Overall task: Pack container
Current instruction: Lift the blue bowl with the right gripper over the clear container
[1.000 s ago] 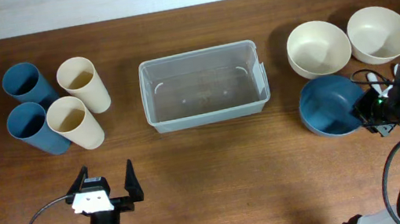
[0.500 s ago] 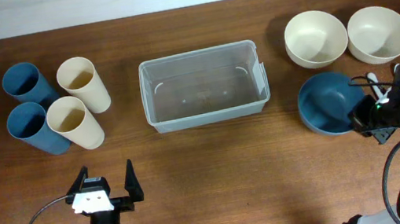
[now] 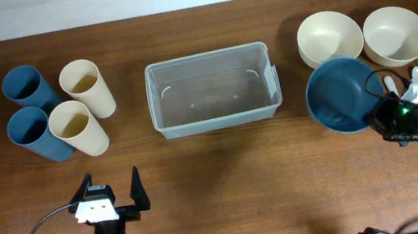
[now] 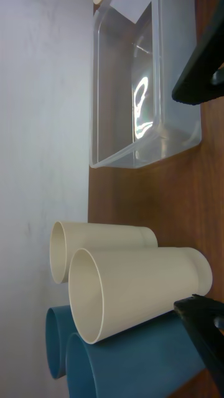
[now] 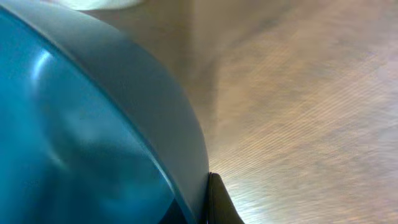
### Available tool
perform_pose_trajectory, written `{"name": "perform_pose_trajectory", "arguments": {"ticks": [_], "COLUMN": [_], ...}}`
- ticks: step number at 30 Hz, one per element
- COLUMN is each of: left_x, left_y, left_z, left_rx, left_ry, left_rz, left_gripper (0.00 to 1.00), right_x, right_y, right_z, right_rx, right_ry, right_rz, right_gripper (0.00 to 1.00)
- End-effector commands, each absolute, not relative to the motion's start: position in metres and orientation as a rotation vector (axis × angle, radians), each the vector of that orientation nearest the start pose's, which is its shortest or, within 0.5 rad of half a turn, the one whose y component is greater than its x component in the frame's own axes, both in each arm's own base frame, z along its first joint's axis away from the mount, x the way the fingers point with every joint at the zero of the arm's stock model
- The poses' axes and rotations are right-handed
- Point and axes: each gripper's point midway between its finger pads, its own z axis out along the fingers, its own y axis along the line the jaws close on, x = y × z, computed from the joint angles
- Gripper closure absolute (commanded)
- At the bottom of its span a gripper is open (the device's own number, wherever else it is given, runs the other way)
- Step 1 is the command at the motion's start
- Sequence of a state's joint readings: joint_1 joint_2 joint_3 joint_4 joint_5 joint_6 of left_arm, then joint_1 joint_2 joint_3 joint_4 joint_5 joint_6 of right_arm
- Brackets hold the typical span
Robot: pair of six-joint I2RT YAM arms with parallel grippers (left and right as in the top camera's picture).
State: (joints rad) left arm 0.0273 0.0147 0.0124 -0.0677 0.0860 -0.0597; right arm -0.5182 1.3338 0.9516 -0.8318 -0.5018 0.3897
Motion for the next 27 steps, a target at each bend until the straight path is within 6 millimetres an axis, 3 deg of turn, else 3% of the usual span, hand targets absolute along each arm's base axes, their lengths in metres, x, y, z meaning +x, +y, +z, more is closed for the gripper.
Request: {"name": "perform_pose_trajectory", "arguments": {"ticks": [1,9,14,23,27], "left_x": [0.246,0.246,0.246,0.246,0.246], "left_y": [-0.009,-0.009,-0.009,-0.009,-0.009], "left_z": [0.159,0.159,0.159,0.159,0.159], "left_rx": [0.009,0.009,0.009,0.009,0.009], "left_ry": [1.640,1.640,1.640,1.640,1.640], "left_rz": [-0.084,-0.084,-0.084,-0.084,-0.084], "left_gripper": [0.00,0.00,0.00,0.00,0.00], "right_x": [0.292,0.280,0.278,0.301,0.317], "right_y": [-0.047,-0.032,-0.010,0.031,0.053], "right_z": [0.170,0.233,0.271,0.322,0.326], "right_rx": [0.893,0.748,0.606,0.366,0.313], "right_ry": [2.349,2.232,2.176,2.170,2.216], "right_rz": [0.808,0.807,0.868,0.815,0.779], "right_gripper": [0.96,0.96,0.96,0.96,0.96]}}
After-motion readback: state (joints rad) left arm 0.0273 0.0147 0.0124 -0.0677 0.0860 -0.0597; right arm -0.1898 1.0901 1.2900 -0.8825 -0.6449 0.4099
